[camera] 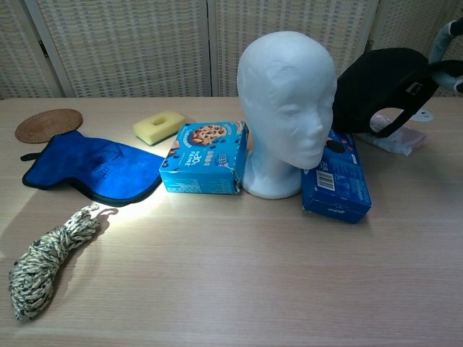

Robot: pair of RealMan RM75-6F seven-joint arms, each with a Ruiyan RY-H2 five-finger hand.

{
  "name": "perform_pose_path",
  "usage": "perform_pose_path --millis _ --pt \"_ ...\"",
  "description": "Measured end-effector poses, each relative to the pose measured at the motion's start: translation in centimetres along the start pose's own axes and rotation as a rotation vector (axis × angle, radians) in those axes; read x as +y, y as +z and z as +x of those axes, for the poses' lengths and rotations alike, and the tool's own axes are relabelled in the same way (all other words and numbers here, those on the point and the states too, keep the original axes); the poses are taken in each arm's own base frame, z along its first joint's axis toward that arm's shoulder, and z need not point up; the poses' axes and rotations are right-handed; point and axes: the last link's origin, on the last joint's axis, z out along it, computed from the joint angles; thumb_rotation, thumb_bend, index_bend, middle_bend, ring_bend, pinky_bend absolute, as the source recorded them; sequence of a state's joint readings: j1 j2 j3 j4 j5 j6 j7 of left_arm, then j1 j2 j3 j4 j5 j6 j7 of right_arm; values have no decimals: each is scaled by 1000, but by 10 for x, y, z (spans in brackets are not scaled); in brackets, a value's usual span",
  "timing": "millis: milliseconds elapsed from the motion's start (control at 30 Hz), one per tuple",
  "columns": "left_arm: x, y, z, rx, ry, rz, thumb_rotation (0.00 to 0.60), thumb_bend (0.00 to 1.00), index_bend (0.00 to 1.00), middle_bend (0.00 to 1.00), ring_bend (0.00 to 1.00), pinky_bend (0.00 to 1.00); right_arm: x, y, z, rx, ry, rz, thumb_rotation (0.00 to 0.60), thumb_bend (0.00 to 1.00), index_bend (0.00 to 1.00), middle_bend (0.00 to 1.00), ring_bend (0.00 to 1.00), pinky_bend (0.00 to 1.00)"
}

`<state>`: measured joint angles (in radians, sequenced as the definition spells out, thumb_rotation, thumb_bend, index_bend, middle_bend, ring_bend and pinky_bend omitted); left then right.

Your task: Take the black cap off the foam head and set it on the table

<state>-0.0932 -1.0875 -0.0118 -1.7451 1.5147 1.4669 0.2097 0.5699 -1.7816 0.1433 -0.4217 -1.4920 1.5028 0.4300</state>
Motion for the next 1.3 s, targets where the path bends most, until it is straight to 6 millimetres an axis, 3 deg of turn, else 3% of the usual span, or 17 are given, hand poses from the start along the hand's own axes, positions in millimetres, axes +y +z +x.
perform_pose_path --millis 200,400,500,733,967,1300 --pt "0 -1 -1 -5 -3 2 600 203 122 51 68 15 6 -20 -6 -31 14 -49 600 278 768 406 268 137" --pt "-1 -1 -2 -5 -5 1 600 203 122 51 68 15 11 -37 -15 -85 18 -98 600 72 653 341 207 133" --pt "-1 -2 -3 -5 -7 1 600 203 122 51 68 15 13 -44 -18 -110 23 -124 600 2 550 286 153 104" --pt "-2 -2 -3 -7 -8 6 600 203 122 51 68 15 17 -56 -21 -172 21 -153 600 0 336 177 57 39" --pt "-1 -1 -5 -26 -7 8 600 203 122 51 68 15 13 -65 -20 -273 44 -155 600 0 20 22 0 0" --pt "-2 -1 -6 -43 -5 13 600 203 122 51 68 15 -9 -78 -9 -475 62 -132 600 0 0 0 0 0"
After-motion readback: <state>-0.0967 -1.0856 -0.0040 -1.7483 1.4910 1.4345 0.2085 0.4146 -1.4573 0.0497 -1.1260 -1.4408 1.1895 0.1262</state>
